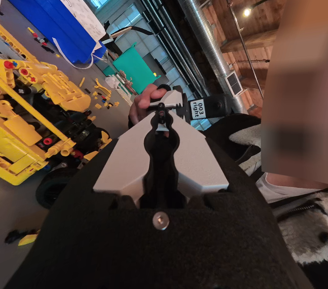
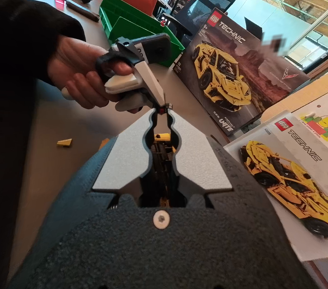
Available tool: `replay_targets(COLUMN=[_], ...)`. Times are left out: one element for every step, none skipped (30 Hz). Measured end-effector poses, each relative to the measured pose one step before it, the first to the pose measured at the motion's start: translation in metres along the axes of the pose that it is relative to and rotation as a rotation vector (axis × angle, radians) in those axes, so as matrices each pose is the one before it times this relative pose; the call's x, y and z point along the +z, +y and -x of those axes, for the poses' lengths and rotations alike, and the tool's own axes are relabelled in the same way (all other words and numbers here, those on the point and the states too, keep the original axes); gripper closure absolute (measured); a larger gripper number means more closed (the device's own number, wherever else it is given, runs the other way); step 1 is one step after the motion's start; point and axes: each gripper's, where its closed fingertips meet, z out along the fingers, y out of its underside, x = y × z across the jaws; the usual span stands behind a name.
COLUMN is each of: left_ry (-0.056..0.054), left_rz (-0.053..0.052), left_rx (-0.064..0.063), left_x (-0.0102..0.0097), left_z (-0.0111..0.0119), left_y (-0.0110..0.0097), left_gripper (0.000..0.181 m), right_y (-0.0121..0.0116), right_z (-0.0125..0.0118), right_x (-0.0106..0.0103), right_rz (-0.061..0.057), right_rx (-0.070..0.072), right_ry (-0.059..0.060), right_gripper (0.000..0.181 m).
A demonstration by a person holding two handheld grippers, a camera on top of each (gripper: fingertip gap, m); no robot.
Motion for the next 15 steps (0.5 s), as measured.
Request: replay_targets(left_ry=[0.0038,0.012,0.0111,0.0029,-0.0046,-0.0067,-0.005,-0.0014,0.0038,0.0051,0.0002,-0.0059,-0.0048,0.0065,0.0089], left_rz=[0.0003,0.0019,0.0012,0.003,0.0078,0.0082,0.0086,0.0064,0.0034,0.0061,0.0089,0.0078,0.002,0.0021,0.0063], left_rx=[-0.0042,-0.0118,-0.0121,-0.0074,-0.0013,0.0,-0.0029,-0.0047,-0.0057,0.0011,0.0074,0.0097,0.0069,-0.0025,-0.0025], left_x=[0.00047,0.00047,0.00017,0.00009,-0.00005,-0.00001,-0.00005,0.00013,0.0002,0.00032,0.00022,0.00007,-0.00006,0.00007,0.00004], left_z=[-0.00035,-0.00105,-0.00089,0.00007,0.00109,0.00134,0.00133,0.00083,-0.00003,-0.00115,-0.00129,-0.00047,-0.00022,-0.00104,-0.00126], left_y=[0.00103,0.00102,0.00069,0.0008,0.00148,0.0016,0.00173,0.00141,0.00082,0.00089,0.00097,0.00077,0.00014,0.00032,0.00104], left_gripper=[0.174,0.174,0.174,0.174,0.174,0.174,0.174,0.174,0.174,0.175,0.174,0.174,0.174,0.175,0.175], right_y=[-0.00029,-0.00117,-0.00092,0.00041,0.00129,0.00162,0.00137,0.00088,-0.00018,-0.00117,-0.0012,-0.00018,-0.00011,-0.00138,-0.00107], right_z=[0.00041,0.00093,0.0005,0.00074,0.00136,0.00133,0.00147,0.00119,0.00045,0.00075,0.00097,0.00078,0.00011,0.0004,0.00115], right_x=[-0.00083,-0.00093,-0.00052,-0.00008,-0.00008,-0.00019,-0.00021,-0.00015,-0.00055,-0.00085,-0.00074,-0.00019,0.0002,-0.00043,-0.00071], right_rz=[-0.003,-0.0071,-0.0037,0.0037,0.0074,0.008,0.0036,0.003,-0.003,-0.0045,-0.0037,0.0,-0.0003,-0.0095,-0.0061], right_rx=[0.004,-0.0023,-0.0046,-0.0069,-0.008,-0.0083,-0.0017,0.0034,-0.0028,-0.0034,-0.0079,-0.0019,0.0045,-0.001,0.0042], right_ry=[-0.0056,-0.0046,0.004,0.0007,-0.0052,-0.0065,-0.0118,-0.0082,-0.0036,-0.0027,-0.0013,-0.0039,0.0003,-0.001,-0.0103], right_gripper=[0.172,0.172,0.173,0.173,0.173,0.173,0.173,0.173,0.173,0.174,0.174,0.174,0.173,0.174,0.174])
